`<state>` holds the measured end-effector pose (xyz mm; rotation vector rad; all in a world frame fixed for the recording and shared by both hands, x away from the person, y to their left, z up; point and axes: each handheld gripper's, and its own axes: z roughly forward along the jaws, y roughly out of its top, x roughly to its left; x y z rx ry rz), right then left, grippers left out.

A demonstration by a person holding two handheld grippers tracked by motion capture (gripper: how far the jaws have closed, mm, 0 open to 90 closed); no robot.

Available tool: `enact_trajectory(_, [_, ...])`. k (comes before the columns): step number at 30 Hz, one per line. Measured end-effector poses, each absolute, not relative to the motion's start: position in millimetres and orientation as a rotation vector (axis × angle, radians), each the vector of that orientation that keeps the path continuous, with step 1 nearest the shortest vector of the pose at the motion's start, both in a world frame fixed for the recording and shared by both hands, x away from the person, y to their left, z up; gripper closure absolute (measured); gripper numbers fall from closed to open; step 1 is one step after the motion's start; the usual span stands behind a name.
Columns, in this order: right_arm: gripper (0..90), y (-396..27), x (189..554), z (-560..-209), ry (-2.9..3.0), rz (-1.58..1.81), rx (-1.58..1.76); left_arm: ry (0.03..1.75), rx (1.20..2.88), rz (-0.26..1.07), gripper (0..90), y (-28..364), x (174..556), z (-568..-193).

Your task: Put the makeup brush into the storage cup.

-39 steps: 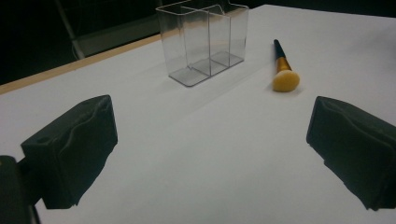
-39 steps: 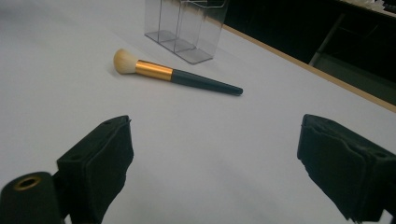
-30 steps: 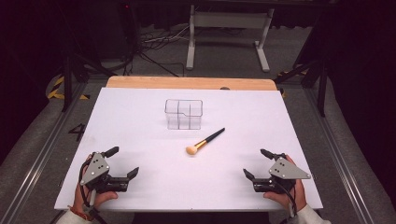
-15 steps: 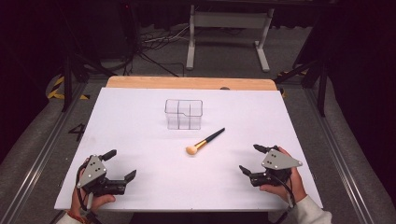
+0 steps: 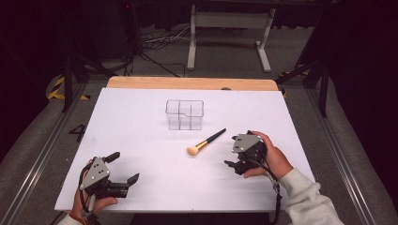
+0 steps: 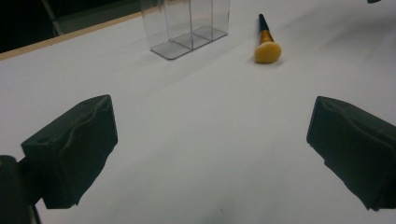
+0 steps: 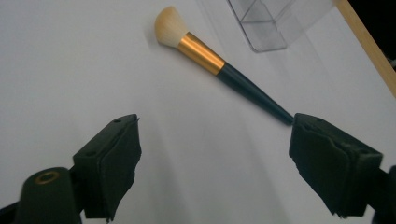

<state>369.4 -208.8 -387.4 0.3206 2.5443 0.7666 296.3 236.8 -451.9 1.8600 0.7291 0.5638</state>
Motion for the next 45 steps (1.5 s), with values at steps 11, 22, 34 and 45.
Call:
enact_trajectory(11, [27.3, -147, 418, -397, 2.715, 0.536, 0.158, 0.738, 1.851, 0.566, 3.0, 240, 296, -452])
enact_trajectory(22, [35.0, -111, 444, -412, 2.797, 0.359, 0.043, 0.738, 1.842, 0.559, 3.1, 243, 297, -453])
enact_trajectory(34, [54.4, -98, 456, -422, 2.916, 0.280, -0.056, 0.742, 1.851, 0.550, 4.2, 243, 298, -454])
enact_trajectory(45, [71.1, -98, 448, -421, 2.934, 0.262, -0.101, 0.748, 1.828, 0.566, 4.9, 246, 295, -453])
